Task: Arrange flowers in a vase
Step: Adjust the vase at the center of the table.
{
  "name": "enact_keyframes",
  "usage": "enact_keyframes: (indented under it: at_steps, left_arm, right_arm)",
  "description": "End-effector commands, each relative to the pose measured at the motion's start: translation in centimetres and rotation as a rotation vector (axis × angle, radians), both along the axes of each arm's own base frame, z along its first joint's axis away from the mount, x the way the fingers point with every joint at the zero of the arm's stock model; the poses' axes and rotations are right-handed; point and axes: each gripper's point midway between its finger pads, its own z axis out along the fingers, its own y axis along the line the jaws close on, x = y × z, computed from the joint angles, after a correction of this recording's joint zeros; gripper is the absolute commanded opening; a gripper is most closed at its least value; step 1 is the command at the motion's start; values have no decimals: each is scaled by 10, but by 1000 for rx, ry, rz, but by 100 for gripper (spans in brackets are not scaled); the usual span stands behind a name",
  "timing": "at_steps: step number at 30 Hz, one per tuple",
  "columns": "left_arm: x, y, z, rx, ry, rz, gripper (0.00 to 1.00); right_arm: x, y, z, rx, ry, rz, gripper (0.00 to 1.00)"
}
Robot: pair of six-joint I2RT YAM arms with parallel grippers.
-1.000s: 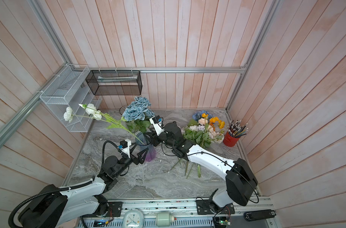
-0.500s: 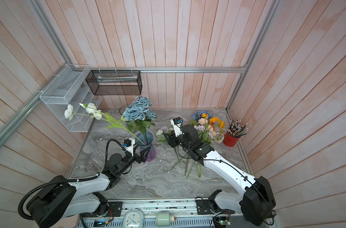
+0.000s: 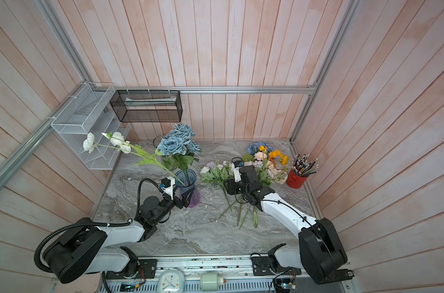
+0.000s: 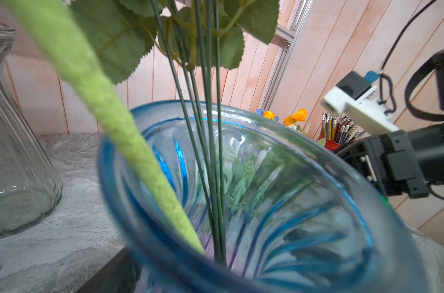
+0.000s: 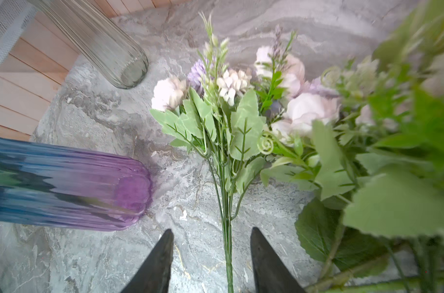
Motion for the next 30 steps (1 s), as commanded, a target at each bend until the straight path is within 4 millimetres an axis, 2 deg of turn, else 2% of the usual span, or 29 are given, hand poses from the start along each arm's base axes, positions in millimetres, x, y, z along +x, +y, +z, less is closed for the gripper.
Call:
enact_keyframes:
  at_steps: [1,4,8,15,24,30]
  left_arm:
    - [5,-2,18,-18,-71,13,93]
    - [6,-2,15,-8,-67,18,93]
    - [8,-2,10,10,-61,24,93]
    - [12,-4,5,19,-39,36,92]
    - [17,-6,-1,24,-38,49,91]
    - [20,-8,-1,32,-43,51,84]
  right_arm:
    - [1,13,-9,0,60,42,48]
    - [0,19,-30,-17,136,48,47]
    - [9,17,-49,-66,193,10,44]
    - [22,20,-65,-90,213,-23,42]
    - [14,24,-85,-91,255,-17,39]
    - [14,23,-90,-94,256,-22,36]
